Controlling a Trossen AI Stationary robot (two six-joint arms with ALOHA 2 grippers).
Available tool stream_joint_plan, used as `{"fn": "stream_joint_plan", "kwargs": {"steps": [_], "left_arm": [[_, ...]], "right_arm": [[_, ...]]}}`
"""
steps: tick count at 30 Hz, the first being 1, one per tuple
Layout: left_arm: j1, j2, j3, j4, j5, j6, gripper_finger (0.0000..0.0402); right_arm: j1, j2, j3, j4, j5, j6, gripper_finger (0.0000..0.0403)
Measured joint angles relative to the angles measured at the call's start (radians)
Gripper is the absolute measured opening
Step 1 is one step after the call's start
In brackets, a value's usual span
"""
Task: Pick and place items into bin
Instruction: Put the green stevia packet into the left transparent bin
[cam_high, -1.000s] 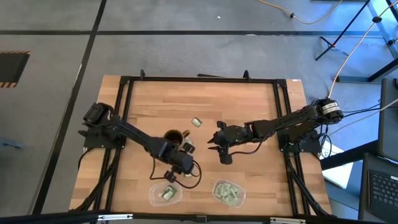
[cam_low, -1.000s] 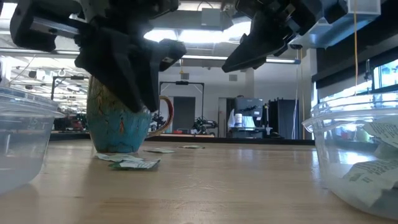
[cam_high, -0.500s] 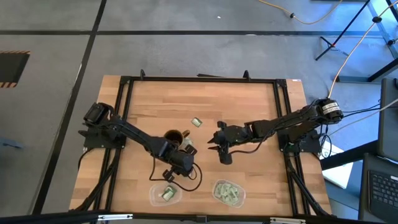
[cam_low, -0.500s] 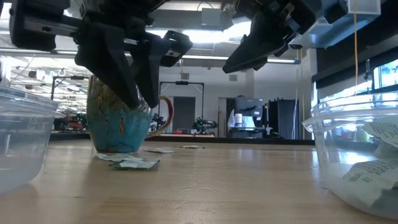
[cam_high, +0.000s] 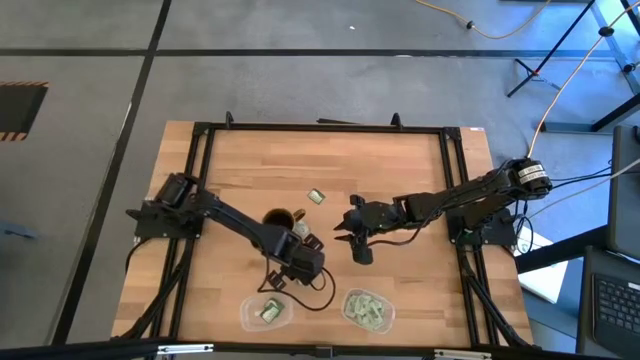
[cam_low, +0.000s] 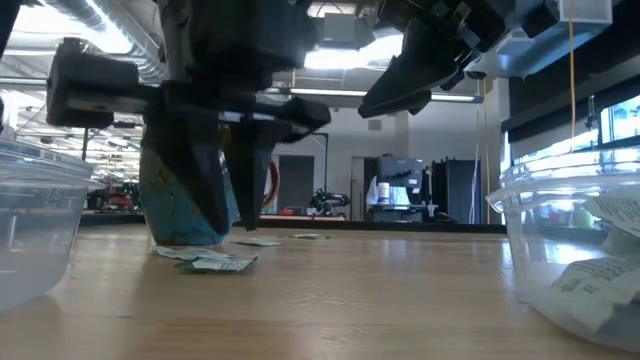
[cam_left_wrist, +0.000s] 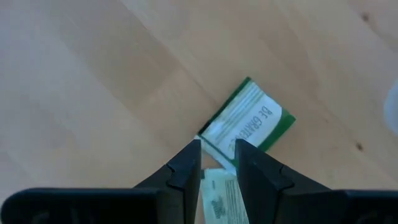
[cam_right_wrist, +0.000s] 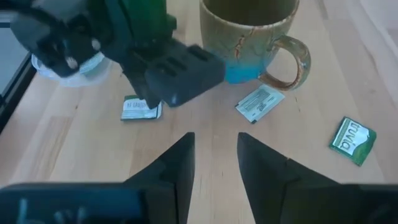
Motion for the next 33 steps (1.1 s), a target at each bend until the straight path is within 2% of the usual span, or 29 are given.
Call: {"fn": "stream_joint_plan", "kwargs": {"steps": [7,15,26,33], "left_arm": [[-0.002,0.043,0.009,0.005,0.05,-0.005,0.0093],[0.001,0.075,0.015,-0.004,0.057,-0.035,0.0089],[-0.001,0.079,0.012,-0.02,0.059,-0.085,0.0029],[0.003,0.081,0.012,-0.028,0.081,-0.115,0.0056]], "right_arm": [[0.0,0.0,0.0,-0.002,0.0,-0.003,0.0124],[0.0,0.0,0.0,-0.008,0.0,-0.003,0.0124],[0.0,0.0,0.0,-0.007,0.0,0.023,0.0124],[0.0,0.0,0.0,-0.008,0.0,0.023,0.0124]]}}
